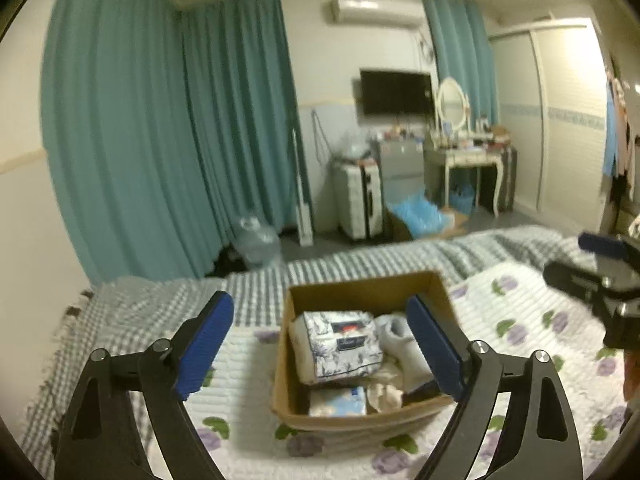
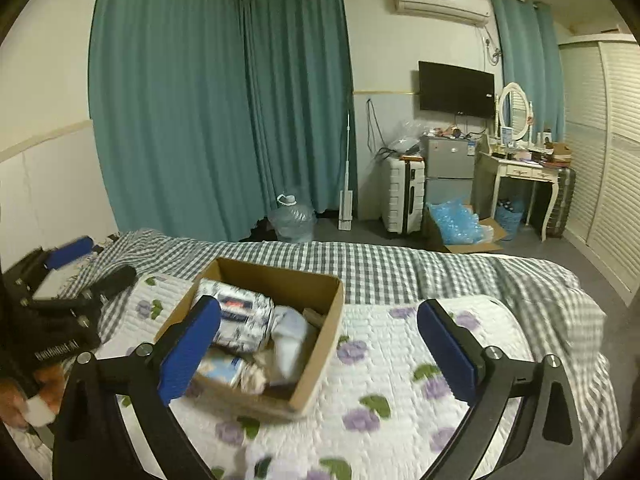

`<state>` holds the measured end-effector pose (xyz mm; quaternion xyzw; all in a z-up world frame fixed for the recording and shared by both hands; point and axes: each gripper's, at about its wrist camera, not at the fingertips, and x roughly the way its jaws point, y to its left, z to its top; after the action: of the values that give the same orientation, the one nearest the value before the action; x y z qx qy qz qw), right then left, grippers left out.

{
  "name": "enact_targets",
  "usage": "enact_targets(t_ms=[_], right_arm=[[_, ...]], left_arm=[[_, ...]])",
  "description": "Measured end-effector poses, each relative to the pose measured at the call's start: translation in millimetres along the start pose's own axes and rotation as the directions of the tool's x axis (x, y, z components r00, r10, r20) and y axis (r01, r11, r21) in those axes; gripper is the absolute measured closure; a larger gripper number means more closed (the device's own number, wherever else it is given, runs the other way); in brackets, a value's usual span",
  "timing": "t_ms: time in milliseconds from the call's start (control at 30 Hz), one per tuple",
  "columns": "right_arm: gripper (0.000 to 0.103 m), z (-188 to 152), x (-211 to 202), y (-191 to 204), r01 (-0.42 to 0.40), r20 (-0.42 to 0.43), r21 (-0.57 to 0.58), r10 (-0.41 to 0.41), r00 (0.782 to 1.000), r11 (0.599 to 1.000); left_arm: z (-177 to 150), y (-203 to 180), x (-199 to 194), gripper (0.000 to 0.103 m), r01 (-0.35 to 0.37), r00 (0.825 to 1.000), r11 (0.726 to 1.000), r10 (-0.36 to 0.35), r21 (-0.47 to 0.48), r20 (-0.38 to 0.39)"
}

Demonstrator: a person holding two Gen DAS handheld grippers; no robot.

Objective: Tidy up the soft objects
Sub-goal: 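Place the floral tissue pack and cream cloth into the box, opening both tools, then grasp the white fuzzy pipe-cleaner toy with the right tool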

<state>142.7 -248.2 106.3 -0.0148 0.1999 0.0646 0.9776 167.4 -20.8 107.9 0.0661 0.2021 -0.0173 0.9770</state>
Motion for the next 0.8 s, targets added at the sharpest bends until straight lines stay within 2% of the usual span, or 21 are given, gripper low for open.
enact_targets(t_ms=[133,233,333,533,733,800], right_arm=[[0.002,-10.1,-36.9,12.2,0.01,-0.003,-0.018,-0.01,1.0,1.0],[0.002,-19.9,-54.6,26.3,-0.002,-0.006,-0.044,0.002,1.0,0.999],[0.002,-34.2,-59.6,37.4,-0.004,-0.043,-0.058,0.001,0.999,0.998],[0.002,-67.7,-42.7,52.1,0.001,-0.13,-0.097,-0.013,0.991,0.995],[0.002,-96.8,-8.9,46.0,0.005,-0.186,-0.077,-0.02,0.982,0.997],[0.002,-110.3,10.8,43.4,0.012,-0.227,-0.074,-0.029,0.973,0.997]], left_arm=[[-2.3,-2.4,-43.3,0.013,-0.007,0.999,1.0,0.008,-0.006,0.045],[-11.0,-2.7,-63.4,0.013,-0.029,0.998,1.0,0.029,-0.002,0.047],[-26.4,3.0,-75.4,0.013,-0.02,0.999,0.999,0.021,-0.033,0.03],[-65.8,15.5,-70.6,0.013,0.029,0.998,0.993,-0.034,-0.114,-0.044],[-104.0,17.8,-44.4,0.013,-0.009,0.992,0.991,-0.008,-0.131,-0.122],[-115.6,17.6,-36.9,0.013,-0.011,0.989,0.991,-0.009,-0.135,-0.147]])
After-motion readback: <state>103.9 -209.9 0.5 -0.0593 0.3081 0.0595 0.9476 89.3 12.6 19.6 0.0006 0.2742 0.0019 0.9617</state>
